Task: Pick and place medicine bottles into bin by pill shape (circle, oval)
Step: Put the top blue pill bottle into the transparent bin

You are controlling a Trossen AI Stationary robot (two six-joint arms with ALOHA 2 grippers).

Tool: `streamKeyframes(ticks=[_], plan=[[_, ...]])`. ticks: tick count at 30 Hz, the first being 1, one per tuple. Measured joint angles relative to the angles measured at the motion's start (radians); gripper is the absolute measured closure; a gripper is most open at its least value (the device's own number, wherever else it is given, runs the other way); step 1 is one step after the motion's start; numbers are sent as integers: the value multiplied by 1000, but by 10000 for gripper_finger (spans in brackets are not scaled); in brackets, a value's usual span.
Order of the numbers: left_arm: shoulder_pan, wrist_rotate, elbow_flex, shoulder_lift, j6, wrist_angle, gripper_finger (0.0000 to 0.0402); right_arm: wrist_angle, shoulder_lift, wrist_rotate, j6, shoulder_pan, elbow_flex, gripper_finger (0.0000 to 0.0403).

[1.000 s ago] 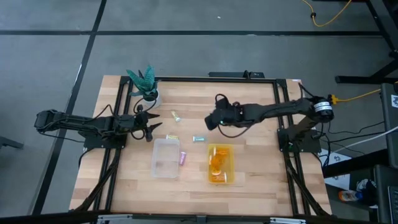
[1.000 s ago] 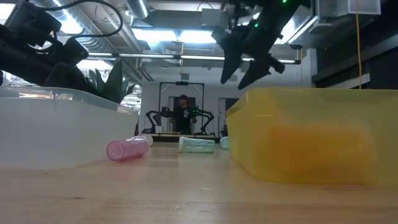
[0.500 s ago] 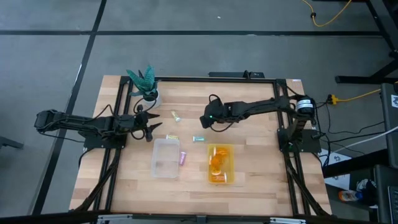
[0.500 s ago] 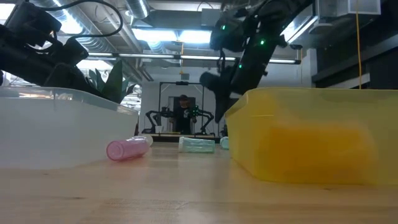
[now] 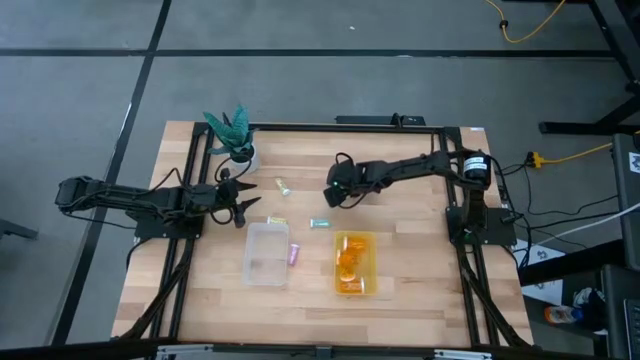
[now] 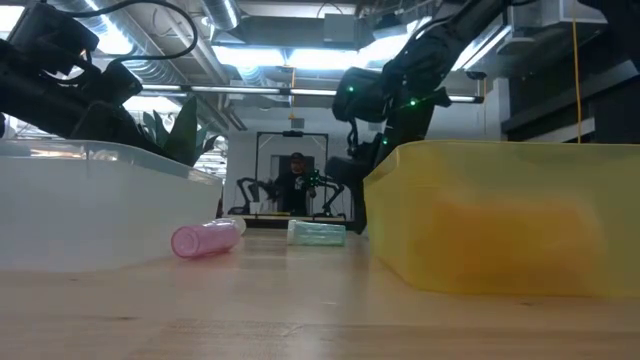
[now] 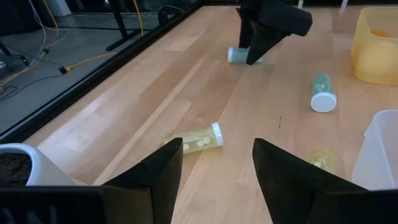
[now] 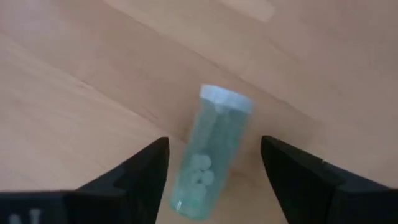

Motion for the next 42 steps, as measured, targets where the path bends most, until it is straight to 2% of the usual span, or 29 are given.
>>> streamKeyframes(ticks=[4, 13, 17, 27, 34, 42], plan=[[0, 0, 0, 0, 0, 0, 211, -4, 0, 0, -26, -14, 0, 168], [0, 0, 0, 0, 0, 0, 211, -21, 0, -7, -28, -16, 0, 282], [0, 0, 0, 0, 0, 0, 211, -19, 0, -6, -46, -16, 0, 310], [0, 0, 0, 0, -2, 0, 211, 109, -36, -4, -150, -16, 0, 306], [0, 0, 0, 0, -3, 0, 211, 304, -107, 17, -238, 0, 1, 306], [0, 0, 0, 0, -2, 0, 211, 613, -111, -184, -399, 72, 2, 306]])
